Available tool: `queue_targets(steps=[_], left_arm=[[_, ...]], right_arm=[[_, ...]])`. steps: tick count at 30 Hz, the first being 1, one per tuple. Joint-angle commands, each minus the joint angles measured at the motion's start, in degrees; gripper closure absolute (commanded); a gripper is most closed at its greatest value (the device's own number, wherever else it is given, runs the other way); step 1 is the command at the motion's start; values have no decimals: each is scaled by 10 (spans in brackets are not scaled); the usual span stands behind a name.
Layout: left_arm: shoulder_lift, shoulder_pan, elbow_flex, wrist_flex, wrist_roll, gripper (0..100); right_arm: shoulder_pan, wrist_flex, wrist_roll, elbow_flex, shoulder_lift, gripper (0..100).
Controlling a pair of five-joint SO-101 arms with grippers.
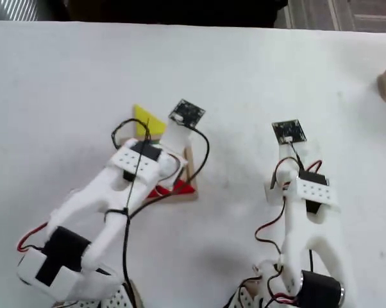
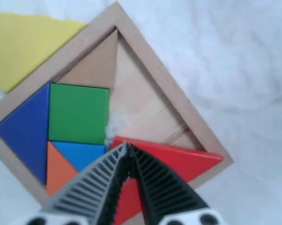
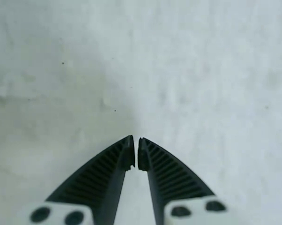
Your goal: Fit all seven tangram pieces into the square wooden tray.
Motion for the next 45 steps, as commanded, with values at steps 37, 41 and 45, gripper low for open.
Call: queue_targets(steps=[37, 41, 45], left_arm=[[-95, -29, -18, 28, 20, 978], [-159, -119, -18, 25, 40, 977], [-158, -179, -18, -7, 84, 977]], right_arm=[[-5, -8, 9, -3, -16, 981], [-5, -8, 9, -3, -16, 981], [-5, -8, 9, -3, -16, 981]])
